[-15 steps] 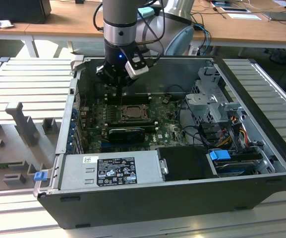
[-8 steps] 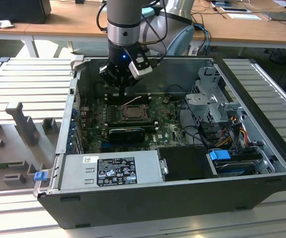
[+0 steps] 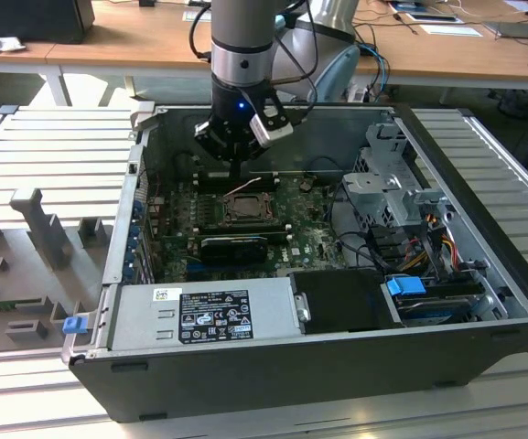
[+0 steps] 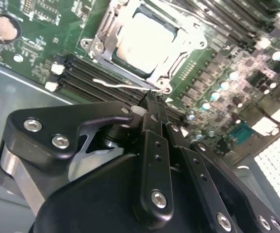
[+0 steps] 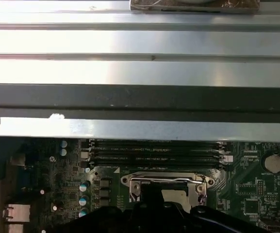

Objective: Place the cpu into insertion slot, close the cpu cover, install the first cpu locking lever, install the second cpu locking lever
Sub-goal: 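Install the first cpu locking lever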

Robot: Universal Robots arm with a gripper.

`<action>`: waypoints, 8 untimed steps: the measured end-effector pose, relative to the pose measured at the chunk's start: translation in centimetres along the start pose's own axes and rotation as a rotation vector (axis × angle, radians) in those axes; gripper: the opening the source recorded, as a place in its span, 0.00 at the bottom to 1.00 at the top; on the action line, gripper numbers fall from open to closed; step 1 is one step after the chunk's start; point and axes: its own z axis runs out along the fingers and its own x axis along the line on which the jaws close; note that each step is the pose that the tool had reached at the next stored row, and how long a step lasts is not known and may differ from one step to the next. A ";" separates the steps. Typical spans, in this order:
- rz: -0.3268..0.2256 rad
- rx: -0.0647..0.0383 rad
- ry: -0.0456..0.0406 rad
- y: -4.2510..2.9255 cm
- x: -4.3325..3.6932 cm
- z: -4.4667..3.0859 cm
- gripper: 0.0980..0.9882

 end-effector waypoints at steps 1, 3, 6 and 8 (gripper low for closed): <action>0.000 -0.011 -0.0001 0.00 -0.10 0.02 0.01; 0.000 -0.024 -0.0016 -0.01 -0.17 0.26 0.01; -0.003 -0.024 -0.0221 -0.03 -0.17 0.43 0.01; -0.004 -0.024 -0.0259 -0.03 -0.18 0.60 0.01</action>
